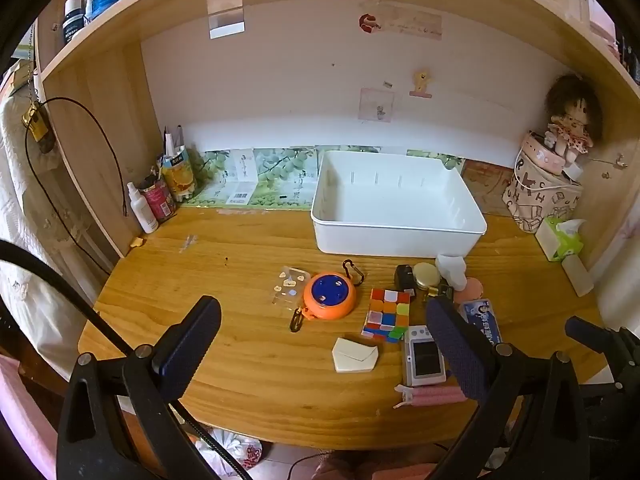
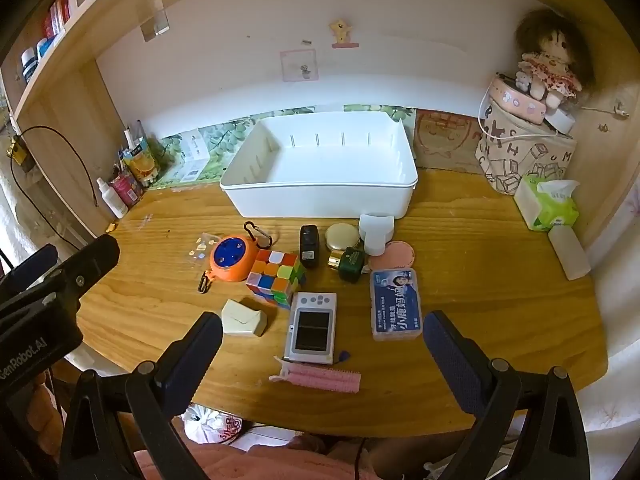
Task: Organize rigid objects
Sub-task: 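Move both tools toward the pink curler and the blue toothpick box, then grasp the pink curler with the left tool while the right tool grasps the blue box, then carry the curler and blue box over the white bin with both tools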
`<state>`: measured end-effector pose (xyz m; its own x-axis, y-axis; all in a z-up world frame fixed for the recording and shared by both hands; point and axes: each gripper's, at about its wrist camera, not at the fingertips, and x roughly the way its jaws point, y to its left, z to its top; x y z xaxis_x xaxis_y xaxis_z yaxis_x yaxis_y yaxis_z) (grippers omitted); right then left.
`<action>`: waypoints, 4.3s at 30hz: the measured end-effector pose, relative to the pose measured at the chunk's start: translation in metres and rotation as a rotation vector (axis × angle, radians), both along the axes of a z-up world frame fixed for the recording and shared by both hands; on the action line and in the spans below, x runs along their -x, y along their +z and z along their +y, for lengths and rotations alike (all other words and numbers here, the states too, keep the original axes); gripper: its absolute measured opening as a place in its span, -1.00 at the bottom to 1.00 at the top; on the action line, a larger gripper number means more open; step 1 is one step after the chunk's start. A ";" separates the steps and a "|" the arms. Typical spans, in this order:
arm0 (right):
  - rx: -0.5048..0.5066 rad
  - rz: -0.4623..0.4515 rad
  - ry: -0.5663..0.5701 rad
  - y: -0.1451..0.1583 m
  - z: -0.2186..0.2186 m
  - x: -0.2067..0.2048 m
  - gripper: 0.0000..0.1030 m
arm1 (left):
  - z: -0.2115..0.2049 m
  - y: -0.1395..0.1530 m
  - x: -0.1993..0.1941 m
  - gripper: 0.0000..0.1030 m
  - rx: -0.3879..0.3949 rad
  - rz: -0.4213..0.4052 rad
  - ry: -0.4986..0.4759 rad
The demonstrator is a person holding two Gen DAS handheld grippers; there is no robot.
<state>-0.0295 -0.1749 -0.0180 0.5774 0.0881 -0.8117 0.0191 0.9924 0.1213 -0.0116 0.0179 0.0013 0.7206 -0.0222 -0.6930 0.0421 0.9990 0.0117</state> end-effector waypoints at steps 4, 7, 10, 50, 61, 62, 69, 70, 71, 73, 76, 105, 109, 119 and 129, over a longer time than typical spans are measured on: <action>0.000 0.002 -0.013 0.000 0.005 0.003 0.96 | 0.005 0.002 0.004 0.98 0.009 -0.027 -0.028; 0.005 0.005 -0.015 0.000 0.011 0.005 0.96 | 0.009 0.001 0.005 0.98 0.023 -0.033 -0.050; 0.016 0.003 -0.015 0.000 0.018 0.008 0.96 | 0.013 -0.003 0.005 0.98 0.041 -0.025 -0.073; 0.018 0.124 -0.205 -0.046 -0.027 0.002 0.96 | -0.017 -0.081 -0.041 0.98 0.179 0.379 -0.142; 0.036 0.175 0.053 -0.062 -0.073 -0.035 0.96 | -0.057 -0.097 -0.030 0.98 0.276 0.444 0.147; 0.036 0.177 0.082 -0.063 -0.077 -0.037 0.96 | -0.060 -0.099 -0.029 0.98 0.290 0.448 0.176; 0.046 0.198 0.240 -0.071 -0.102 -0.051 0.96 | -0.075 -0.123 -0.017 0.98 0.396 0.524 0.366; 0.041 0.206 0.254 -0.073 -0.106 -0.054 0.96 | -0.077 -0.125 -0.015 0.98 0.413 0.533 0.386; 0.033 0.212 0.266 -0.075 -0.110 -0.056 0.96 | -0.078 -0.128 -0.014 0.98 0.426 0.540 0.400; 0.010 0.231 0.288 -0.080 -0.117 -0.063 0.96 | -0.080 -0.134 -0.012 0.98 0.450 0.561 0.438; -0.026 0.264 0.310 -0.088 -0.123 -0.073 0.96 | -0.082 -0.143 -0.013 0.96 0.482 0.595 0.498; -0.141 0.634 0.395 -0.174 -0.097 -0.152 0.81 | -0.077 -0.214 -0.030 -0.09 0.677 0.855 0.692; -0.123 0.650 0.386 -0.180 -0.091 -0.157 0.70 | -0.072 -0.220 -0.027 -0.30 0.703 0.844 0.700; -0.066 0.681 0.367 -0.194 -0.075 -0.165 0.34 | -0.060 -0.229 -0.002 -0.43 0.751 0.818 0.730; -0.067 0.671 0.377 -0.191 -0.071 -0.151 0.32 | -0.064 -0.207 0.007 -0.44 0.729 0.778 0.705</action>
